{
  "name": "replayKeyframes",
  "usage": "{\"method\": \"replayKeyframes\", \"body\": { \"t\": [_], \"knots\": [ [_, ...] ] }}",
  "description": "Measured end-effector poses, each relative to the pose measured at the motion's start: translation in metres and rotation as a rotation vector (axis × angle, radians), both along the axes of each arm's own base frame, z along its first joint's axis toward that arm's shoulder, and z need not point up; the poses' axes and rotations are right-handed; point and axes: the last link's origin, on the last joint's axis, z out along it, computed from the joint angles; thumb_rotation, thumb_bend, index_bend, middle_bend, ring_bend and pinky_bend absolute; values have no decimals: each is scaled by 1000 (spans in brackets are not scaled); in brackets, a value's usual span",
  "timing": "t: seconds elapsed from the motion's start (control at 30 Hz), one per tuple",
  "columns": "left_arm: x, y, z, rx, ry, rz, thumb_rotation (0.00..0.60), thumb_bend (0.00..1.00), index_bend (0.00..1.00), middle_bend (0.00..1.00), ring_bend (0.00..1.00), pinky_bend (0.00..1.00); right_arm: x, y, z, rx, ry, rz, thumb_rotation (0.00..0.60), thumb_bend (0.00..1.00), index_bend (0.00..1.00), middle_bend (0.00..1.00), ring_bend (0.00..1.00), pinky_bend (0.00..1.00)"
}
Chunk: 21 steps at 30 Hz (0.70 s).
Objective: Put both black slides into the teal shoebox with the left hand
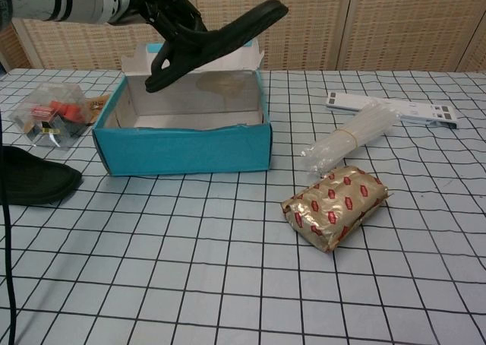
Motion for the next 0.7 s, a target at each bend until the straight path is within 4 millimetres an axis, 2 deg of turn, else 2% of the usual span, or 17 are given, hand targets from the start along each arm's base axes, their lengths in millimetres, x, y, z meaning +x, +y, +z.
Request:
{"method": "replayKeyframes", "body": {
  "t": [0.27,0.53,0.7],
  "knots": [
    [-24,10,-36,15,191,-19,600,879,615,603,494,583,0,2,0,10,5,2,600,207,0,0,0,0],
    [-42,9,-59,58,299,-43,600,870,611,603,494,582,2,5,-4,37,11,5,600,206,0,0,0,0],
    [-52,12,-64,66,312,-10,600,870,612,609,496,584,2,7,-7,54,22,9,600,207,0,0,0,0]
  ]
}}
